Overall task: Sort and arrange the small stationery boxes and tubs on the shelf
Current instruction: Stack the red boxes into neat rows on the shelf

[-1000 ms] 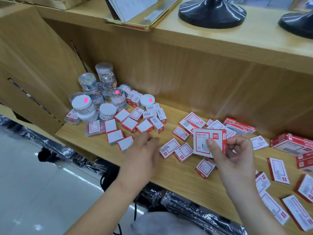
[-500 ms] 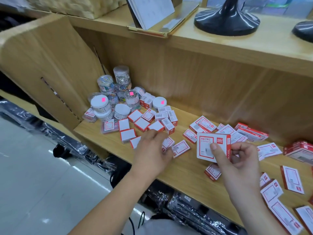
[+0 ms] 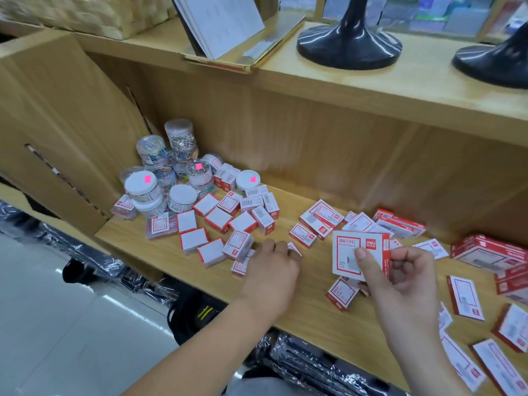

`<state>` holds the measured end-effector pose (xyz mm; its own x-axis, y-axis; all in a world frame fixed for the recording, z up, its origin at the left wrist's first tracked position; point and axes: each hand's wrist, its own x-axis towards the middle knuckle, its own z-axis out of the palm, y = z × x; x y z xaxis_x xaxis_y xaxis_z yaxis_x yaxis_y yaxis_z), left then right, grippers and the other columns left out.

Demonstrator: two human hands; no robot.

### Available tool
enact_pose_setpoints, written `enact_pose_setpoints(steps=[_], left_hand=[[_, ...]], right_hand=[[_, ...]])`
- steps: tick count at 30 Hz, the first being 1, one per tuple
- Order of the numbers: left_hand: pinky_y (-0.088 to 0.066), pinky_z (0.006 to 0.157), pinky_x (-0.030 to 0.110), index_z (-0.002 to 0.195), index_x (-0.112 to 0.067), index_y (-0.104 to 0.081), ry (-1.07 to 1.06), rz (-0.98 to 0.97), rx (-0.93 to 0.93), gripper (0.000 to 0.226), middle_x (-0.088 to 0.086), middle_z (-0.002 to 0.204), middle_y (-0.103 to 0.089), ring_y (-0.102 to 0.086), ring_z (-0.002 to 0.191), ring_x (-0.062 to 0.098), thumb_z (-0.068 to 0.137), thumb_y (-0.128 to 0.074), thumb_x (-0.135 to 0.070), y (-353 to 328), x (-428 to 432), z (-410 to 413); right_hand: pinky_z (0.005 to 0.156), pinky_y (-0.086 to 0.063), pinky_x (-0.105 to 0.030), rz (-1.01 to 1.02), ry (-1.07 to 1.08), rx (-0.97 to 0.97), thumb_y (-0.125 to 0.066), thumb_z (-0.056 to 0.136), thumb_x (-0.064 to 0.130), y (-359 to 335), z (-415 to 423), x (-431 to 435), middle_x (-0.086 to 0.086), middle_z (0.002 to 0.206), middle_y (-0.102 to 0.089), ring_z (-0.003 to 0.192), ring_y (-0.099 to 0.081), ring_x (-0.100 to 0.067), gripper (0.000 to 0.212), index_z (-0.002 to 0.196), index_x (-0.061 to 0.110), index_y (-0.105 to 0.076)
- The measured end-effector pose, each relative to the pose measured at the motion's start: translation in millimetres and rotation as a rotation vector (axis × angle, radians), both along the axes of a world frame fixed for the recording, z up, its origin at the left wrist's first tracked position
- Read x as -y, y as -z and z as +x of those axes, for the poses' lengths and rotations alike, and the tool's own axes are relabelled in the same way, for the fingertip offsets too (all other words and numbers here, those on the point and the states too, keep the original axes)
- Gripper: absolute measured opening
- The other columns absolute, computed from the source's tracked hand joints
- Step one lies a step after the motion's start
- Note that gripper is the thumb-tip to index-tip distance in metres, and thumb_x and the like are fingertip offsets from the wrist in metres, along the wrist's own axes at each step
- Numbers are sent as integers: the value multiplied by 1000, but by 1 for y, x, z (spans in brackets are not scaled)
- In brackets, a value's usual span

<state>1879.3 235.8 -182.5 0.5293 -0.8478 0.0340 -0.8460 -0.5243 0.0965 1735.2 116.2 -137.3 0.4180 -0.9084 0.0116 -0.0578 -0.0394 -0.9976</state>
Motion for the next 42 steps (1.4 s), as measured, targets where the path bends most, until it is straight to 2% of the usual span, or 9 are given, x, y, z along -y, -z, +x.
enact_pose_setpoints(steps=[4,9,14,21,27,32,35,39,42], left_hand=[[-46,86,37,139,-32,-51,20,15,-205,48,2,123,-52,-52,115,29,92,-61,-25,2,8,7],[-51,86,32,125,-36,-64,-27,-137,-544,54,-7,104,-48,-61,98,20,75,-81,-50,13,14,15],[-54,90,30,128,-38,-60,62,-73,-697,79,-18,112,-48,-59,100,6,57,-93,-49,13,22,20],[-50,76,22,117,-39,-64,32,-155,-745,68,-25,105,-50,-54,83,-8,58,-95,-46,14,24,20],[-44,69,23,110,-35,-60,-14,-172,-733,60,-21,99,-48,-51,81,0,62,-93,-46,10,27,17],[-51,91,32,137,-31,-51,49,-19,-594,80,-10,124,-55,-56,113,13,68,-86,-52,-9,29,19],[-52,87,33,137,-29,-55,92,-201,-497,65,-10,121,-59,-61,104,12,79,-75,-51,-29,37,12],[-57,89,39,134,-29,-61,65,-445,-1133,51,-10,118,-70,-70,101,12,85,-75,-34,-43,65,-17],[-60,90,41,119,-27,-66,45,-539,-1279,43,-2,107,-75,-72,97,17,83,-83,-10,-50,87,-36]], right_hand=[[68,-53,-22,-24,50,39,-81,70,30,-3,-9,7,2,87,-67,80,-66,-9,41,94,21,-49],[72,-51,-44,-11,74,55,-82,70,32,1,-15,11,-4,87,-61,77,-59,-14,39,90,27,-49],[79,-53,-67,20,95,22,-85,72,32,8,-20,12,-12,98,-63,87,-64,-24,38,90,32,-51],[75,-52,-70,43,109,19,-85,71,33,8,-20,17,-8,92,-62,82,-64,-17,41,91,30,-49],[77,-55,-66,95,95,12,-84,71,30,6,-15,21,8,83,-63,83,-66,-17,41,92,25,-49],[49,-58,-35,182,75,-7,-82,78,17,-4,-16,31,-18,101,-66,90,-73,-31,37,102,10,-55],[47,-57,-31,190,69,-14,-80,81,15,-10,-18,35,-18,101,-65,85,-74,-27,33,103,8,-57],[56,-61,-40,169,-15,-10,-74,86,14,-16,-31,37,-11,96,-65,78,-70,-20,24,104,9,-58],[69,-63,-44,118,-1,-13,-69,90,14,-16,-52,47,-2,97,-69,87,-72,-22,17,106,19,-64]])
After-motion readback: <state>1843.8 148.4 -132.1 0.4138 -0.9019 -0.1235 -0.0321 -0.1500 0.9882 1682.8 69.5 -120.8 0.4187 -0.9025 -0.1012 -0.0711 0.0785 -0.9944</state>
